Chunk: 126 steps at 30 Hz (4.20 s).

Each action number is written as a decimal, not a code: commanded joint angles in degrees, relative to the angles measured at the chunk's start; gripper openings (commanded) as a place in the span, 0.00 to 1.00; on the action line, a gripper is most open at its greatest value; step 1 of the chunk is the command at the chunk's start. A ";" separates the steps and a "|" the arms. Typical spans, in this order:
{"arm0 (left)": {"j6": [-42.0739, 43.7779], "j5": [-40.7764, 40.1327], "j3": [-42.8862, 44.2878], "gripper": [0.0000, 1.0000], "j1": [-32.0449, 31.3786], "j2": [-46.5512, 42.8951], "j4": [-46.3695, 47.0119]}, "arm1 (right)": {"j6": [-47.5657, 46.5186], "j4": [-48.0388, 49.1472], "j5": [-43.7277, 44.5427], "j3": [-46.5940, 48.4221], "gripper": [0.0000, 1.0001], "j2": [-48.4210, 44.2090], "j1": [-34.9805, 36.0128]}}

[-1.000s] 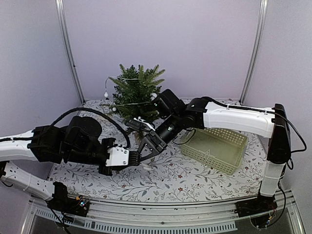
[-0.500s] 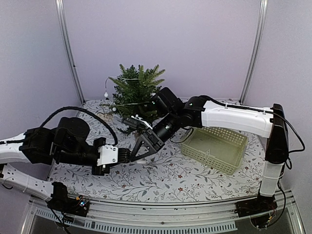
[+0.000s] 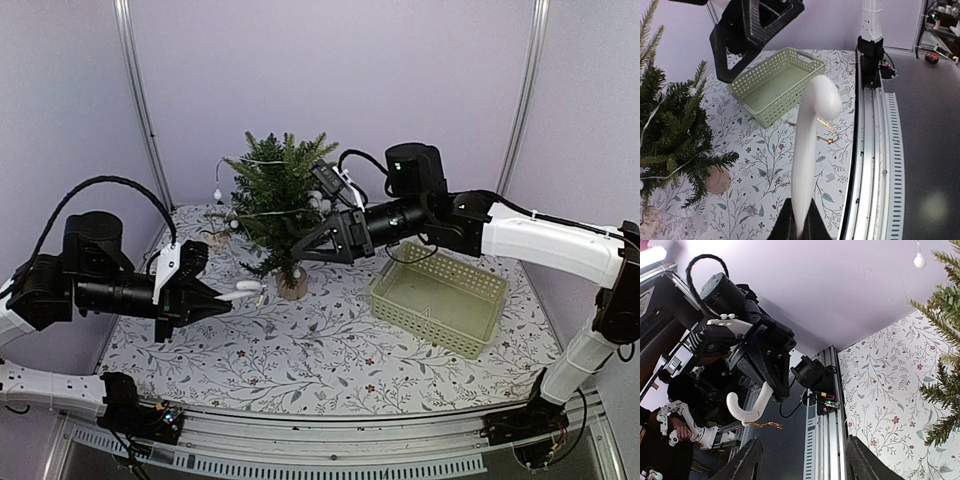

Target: Decorate the small christmas tree

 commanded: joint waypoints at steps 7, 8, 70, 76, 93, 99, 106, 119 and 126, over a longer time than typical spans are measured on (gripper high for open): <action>-9.66 12.78 1.20 0.00 10.84 0.67 5.59 | -2.77 7.64 7.85 -2.56 0.50 -1.96 5.60; -10.84 13.19 1.24 0.00 11.94 1.27 6.16 | -3.62 7.45 9.49 -2.71 0.48 -2.04 6.13; -16.83 16.80 -2.02 0.00 22.32 6.26 8.25 | -8.21 -6.80 30.19 5.83 0.38 3.92 9.54; -15.36 16.56 -1.57 0.00 22.28 6.97 6.35 | -11.17 -7.67 31.71 6.08 0.37 2.18 9.59; -15.26 16.78 -1.92 0.00 22.32 8.10 6.96 | -15.53 -9.97 30.00 9.20 0.29 1.85 9.72; -15.18 17.61 -2.01 0.00 22.32 8.44 7.06 | -16.60 -10.16 29.57 12.04 0.23 3.54 9.91; -15.14 17.44 -2.00 0.00 22.33 8.29 6.97 | -16.25 -12.03 31.41 14.67 0.25 6.23 10.03; -15.59 16.93 -2.48 0.00 22.40 7.41 7.08 | -16.06 -14.39 34.51 12.89 0.27 6.73 10.03; -15.62 16.94 -2.78 0.00 22.41 7.40 7.37 | -16.06 -13.77 34.54 10.54 0.25 4.86 10.05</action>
